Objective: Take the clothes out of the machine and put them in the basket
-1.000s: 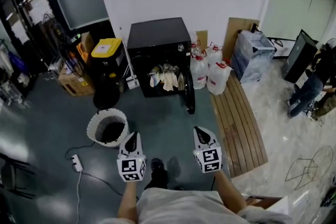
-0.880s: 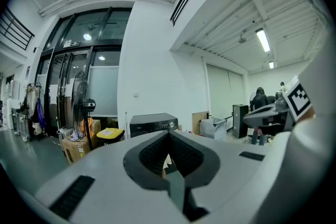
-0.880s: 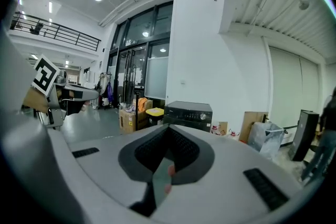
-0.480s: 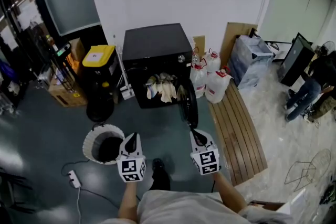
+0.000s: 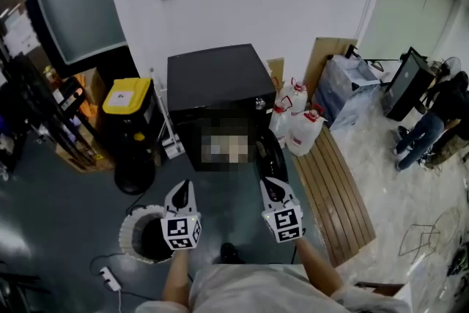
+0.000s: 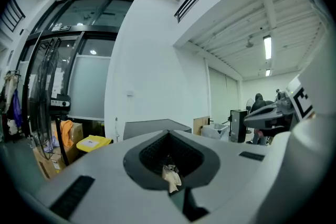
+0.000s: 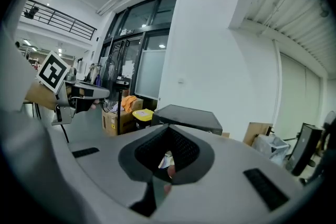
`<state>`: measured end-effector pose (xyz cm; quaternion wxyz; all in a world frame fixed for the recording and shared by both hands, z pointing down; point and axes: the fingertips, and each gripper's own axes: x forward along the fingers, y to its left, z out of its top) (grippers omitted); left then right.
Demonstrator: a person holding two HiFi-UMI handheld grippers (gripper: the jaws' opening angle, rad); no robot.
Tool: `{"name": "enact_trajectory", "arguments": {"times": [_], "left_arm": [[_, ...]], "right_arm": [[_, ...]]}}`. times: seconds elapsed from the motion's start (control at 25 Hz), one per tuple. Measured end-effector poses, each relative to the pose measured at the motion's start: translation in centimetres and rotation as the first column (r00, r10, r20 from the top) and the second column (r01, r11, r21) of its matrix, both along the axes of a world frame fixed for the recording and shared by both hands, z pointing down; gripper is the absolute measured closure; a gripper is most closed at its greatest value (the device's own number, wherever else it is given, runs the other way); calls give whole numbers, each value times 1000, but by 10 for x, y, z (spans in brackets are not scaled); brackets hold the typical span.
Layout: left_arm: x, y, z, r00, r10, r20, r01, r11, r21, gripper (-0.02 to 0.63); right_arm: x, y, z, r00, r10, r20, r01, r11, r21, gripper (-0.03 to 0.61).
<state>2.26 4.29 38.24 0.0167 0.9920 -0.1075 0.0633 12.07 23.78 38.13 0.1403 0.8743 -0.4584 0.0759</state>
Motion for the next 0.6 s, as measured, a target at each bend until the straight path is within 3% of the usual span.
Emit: {"name": "enact_trajectory", "arguments": {"times": [0.36,0.6], "left_arm": [[67,-43,20,997,65,30,-65,998,-17,595],[93,-62,45,997,26,76,-22,998,-51,597]], "right_arm": [[49,-45,26,999,37,39,-35,998,-50,555],[89,-63,53,995,36,96,-29,997,-77,555]]}}
